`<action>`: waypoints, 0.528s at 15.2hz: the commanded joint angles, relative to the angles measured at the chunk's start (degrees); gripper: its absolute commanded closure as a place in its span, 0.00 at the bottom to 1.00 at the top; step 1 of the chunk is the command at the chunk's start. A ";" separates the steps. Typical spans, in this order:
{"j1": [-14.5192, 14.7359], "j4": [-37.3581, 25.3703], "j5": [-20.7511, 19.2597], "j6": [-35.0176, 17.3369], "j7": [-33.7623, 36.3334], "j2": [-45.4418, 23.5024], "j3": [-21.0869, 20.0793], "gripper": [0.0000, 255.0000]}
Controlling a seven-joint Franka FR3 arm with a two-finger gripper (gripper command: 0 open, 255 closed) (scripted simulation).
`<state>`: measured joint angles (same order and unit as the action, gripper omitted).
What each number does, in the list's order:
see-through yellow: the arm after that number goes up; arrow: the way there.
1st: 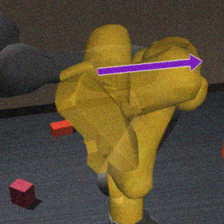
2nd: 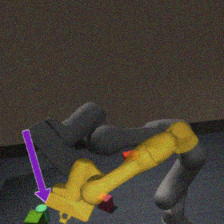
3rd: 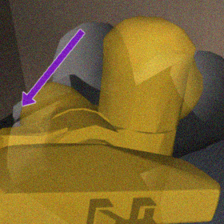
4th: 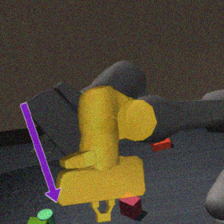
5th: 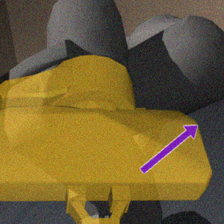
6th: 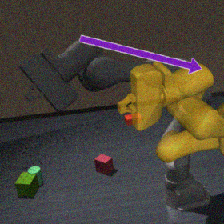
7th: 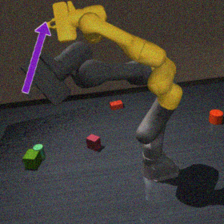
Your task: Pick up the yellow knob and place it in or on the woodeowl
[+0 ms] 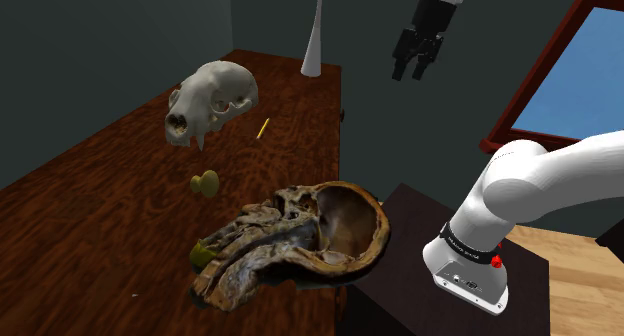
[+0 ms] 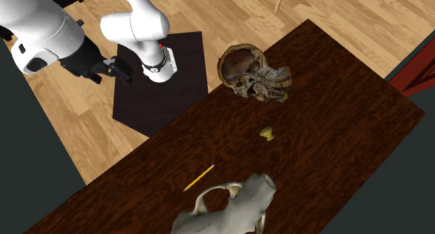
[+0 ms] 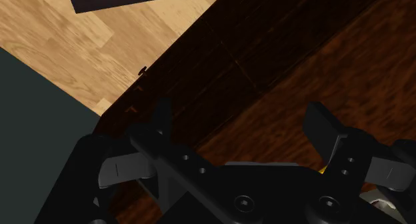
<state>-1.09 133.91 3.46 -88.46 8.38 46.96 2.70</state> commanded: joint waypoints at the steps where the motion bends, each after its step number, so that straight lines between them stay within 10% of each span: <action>1: 0.00 0.00 0.00 0.00 0.00 0.00 0.00 0.00; 8: 3.08 0.87 4.50 -7.29 7.39 -4.72 -8.77 0.00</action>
<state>1.62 134.99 7.44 -94.62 14.80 43.29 -4.91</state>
